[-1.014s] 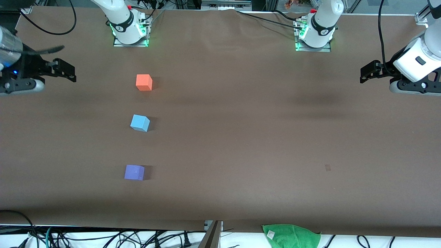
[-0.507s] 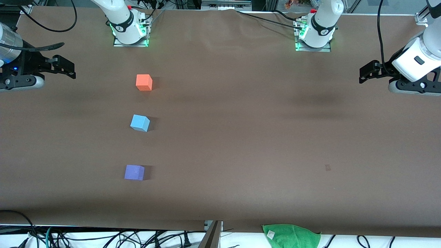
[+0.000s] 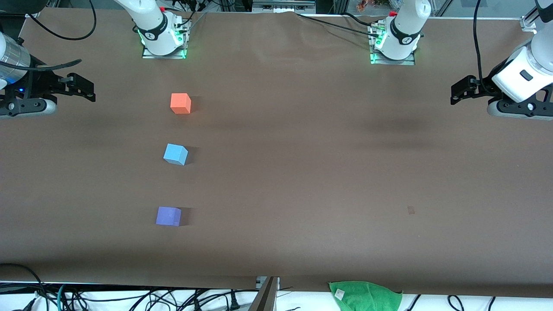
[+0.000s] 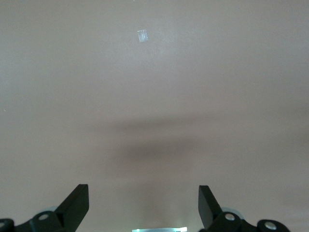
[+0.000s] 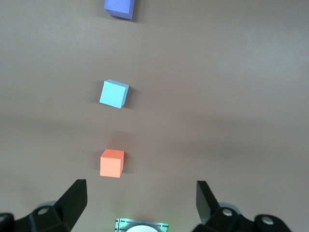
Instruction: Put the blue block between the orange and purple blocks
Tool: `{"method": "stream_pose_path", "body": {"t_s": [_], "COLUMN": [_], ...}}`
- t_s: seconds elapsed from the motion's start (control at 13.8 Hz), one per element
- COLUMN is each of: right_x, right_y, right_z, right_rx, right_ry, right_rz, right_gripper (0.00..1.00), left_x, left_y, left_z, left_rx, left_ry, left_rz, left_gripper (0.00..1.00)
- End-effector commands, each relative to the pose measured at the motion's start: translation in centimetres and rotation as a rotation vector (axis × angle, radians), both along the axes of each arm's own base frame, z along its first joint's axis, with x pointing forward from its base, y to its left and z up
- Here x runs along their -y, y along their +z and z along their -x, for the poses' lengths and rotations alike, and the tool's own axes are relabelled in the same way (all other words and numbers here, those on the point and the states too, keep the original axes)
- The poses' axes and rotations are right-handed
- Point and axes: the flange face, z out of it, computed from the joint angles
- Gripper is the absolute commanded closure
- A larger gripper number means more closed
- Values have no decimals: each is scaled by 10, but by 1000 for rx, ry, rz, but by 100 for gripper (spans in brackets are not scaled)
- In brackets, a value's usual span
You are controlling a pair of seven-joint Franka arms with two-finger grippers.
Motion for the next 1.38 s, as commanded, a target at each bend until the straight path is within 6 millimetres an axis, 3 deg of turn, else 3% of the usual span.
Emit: {"method": "stream_pose_path", "body": {"t_s": [0.0,0.22,1.3], "right_x": [-3,-10,-10], "right_y": [7,8,8], "right_z": [-7,-10,-10], "right_rx": [20,27,27], "right_ry": [8,21,17], "right_rz": [9,13,10], "right_gripper": [0,0,0], "left_x": [2,3,2], "left_y": [8,8,10], "left_z": [0,-1,-2], "left_rx": [11,14,18], "left_ry": [1,0,4], "left_rz": [-1,-1,-1], "left_gripper": [0,0,0]}}
